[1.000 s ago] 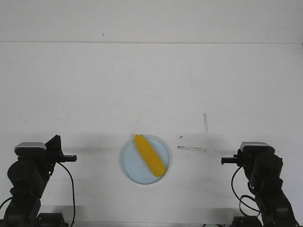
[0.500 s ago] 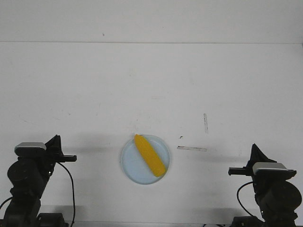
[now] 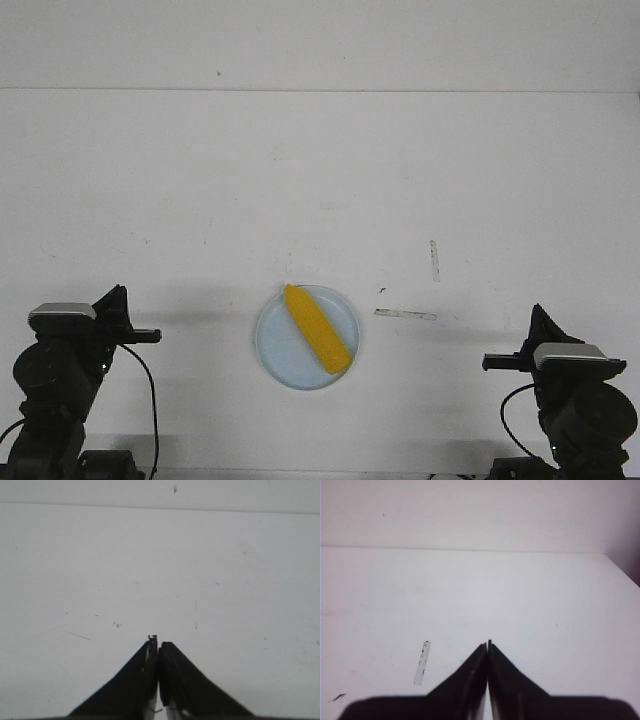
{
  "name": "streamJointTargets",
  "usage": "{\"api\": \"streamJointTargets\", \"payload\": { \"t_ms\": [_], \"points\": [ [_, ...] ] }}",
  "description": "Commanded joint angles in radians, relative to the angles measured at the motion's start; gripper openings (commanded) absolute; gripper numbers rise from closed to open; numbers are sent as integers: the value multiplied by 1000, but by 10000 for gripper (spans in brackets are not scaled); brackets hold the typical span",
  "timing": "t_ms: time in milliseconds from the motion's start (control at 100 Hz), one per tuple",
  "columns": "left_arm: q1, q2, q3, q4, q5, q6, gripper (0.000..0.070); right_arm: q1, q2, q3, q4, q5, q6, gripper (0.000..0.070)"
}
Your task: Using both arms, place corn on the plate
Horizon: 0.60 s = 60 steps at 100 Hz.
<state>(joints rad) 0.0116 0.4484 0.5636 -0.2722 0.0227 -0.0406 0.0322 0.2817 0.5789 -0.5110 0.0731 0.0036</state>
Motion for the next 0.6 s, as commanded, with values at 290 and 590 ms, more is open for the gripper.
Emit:
{"api": "streamJointTargets", "payload": {
  "t_ms": [290, 590],
  "points": [
    [-1, -31, 8, -20, -5, -2, 0, 1, 0, 10, 10, 2, -5, 0],
    [-1, -261, -230, 141, -23, 3, 0, 1, 0, 10, 10, 4, -5, 0]
  ]
}}
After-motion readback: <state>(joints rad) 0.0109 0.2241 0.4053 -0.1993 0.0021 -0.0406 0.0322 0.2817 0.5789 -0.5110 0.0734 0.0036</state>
